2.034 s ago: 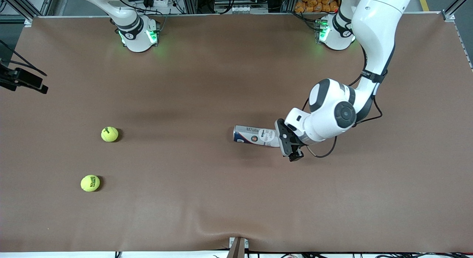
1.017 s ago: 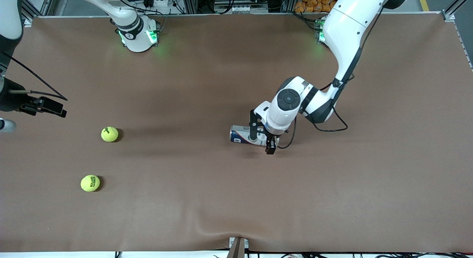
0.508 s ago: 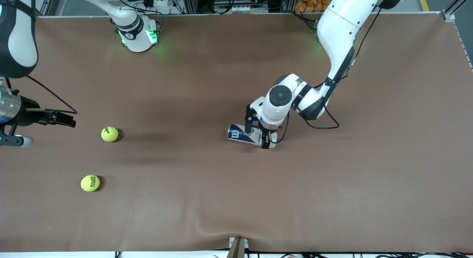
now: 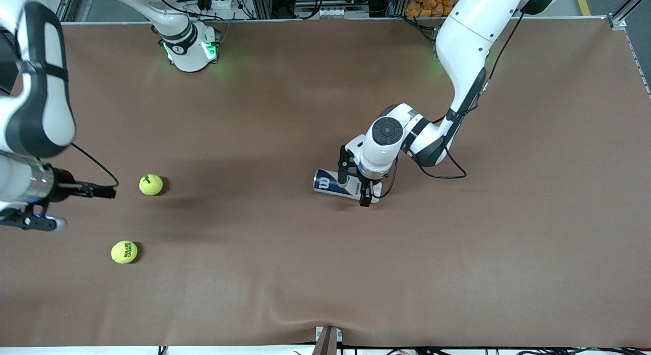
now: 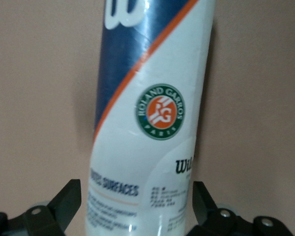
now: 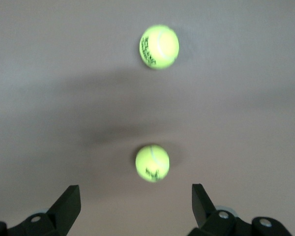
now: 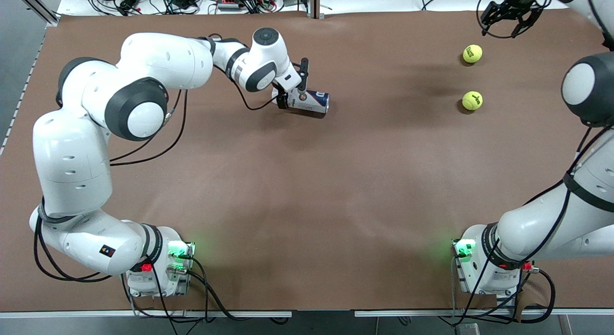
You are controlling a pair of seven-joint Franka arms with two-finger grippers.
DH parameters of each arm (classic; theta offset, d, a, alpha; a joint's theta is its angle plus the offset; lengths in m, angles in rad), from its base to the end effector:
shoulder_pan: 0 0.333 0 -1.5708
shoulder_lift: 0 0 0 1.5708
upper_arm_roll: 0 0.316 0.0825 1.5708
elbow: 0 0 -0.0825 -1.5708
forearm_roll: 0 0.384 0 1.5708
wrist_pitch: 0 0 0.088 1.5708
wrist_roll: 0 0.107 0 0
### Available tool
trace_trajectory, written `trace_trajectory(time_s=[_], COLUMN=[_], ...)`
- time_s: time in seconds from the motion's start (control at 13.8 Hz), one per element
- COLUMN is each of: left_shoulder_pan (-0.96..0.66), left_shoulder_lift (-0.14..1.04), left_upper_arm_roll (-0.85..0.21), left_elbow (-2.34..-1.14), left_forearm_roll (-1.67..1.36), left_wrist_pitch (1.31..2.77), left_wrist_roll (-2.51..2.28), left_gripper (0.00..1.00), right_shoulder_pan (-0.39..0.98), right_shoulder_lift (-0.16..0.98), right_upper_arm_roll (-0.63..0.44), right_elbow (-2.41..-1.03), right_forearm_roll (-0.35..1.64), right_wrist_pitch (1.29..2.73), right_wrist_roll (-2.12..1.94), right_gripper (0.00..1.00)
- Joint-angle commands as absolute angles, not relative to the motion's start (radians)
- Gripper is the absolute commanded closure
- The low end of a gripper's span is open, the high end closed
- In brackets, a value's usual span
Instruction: Insert tennis ball vertically with right arm
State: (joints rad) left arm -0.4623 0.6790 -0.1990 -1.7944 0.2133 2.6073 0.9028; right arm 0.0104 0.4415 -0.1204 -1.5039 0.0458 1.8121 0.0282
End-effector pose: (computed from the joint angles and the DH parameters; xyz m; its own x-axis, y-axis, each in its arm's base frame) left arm 0.5314 -0.4052 0.1904 -0.1212 -0.9889 0.0863 -0.9859 0.1098 -0.1262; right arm 0.6675 -0.0585 0.4036 0.9812 -0.1430 -0.1293 -0.1427 -0.9897 0.0123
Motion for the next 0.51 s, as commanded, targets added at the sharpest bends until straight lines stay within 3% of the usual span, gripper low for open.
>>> trace_trajectory(time_s=[0.0,0.22,0.44], left_shoulder_pan=[-0.440,-0.440,-0.439], left_shoulder_lift=[0.681,0.672,0.652], left_upper_arm_roll=[-0.196,-0.196,-0.204], left_elbow=[-1.819,-1.810,-1.793], left_forearm_roll=[0.273,0.275,0.262], left_wrist_pitch=[2.668,2.668,2.668], left_wrist_roll=[0.894,0.903,0.899], left_gripper=[0.03,0.29,0.35], right_shoulder_pan=[-0.005,-0.009,-0.025], right_shoulder_lift=[0.520,0.592,0.626], right_upper_arm_roll=[-0.114,-0.114,-0.114], right_elbow=[-1.479,-1.482,-1.482], right_forearm_roll=[0.054,0.054,0.054], right_wrist_pitch=[1.919,1.989,1.993], right_wrist_roll=[0.026,0.025,0.025], right_gripper=[0.00,0.00,0.00])
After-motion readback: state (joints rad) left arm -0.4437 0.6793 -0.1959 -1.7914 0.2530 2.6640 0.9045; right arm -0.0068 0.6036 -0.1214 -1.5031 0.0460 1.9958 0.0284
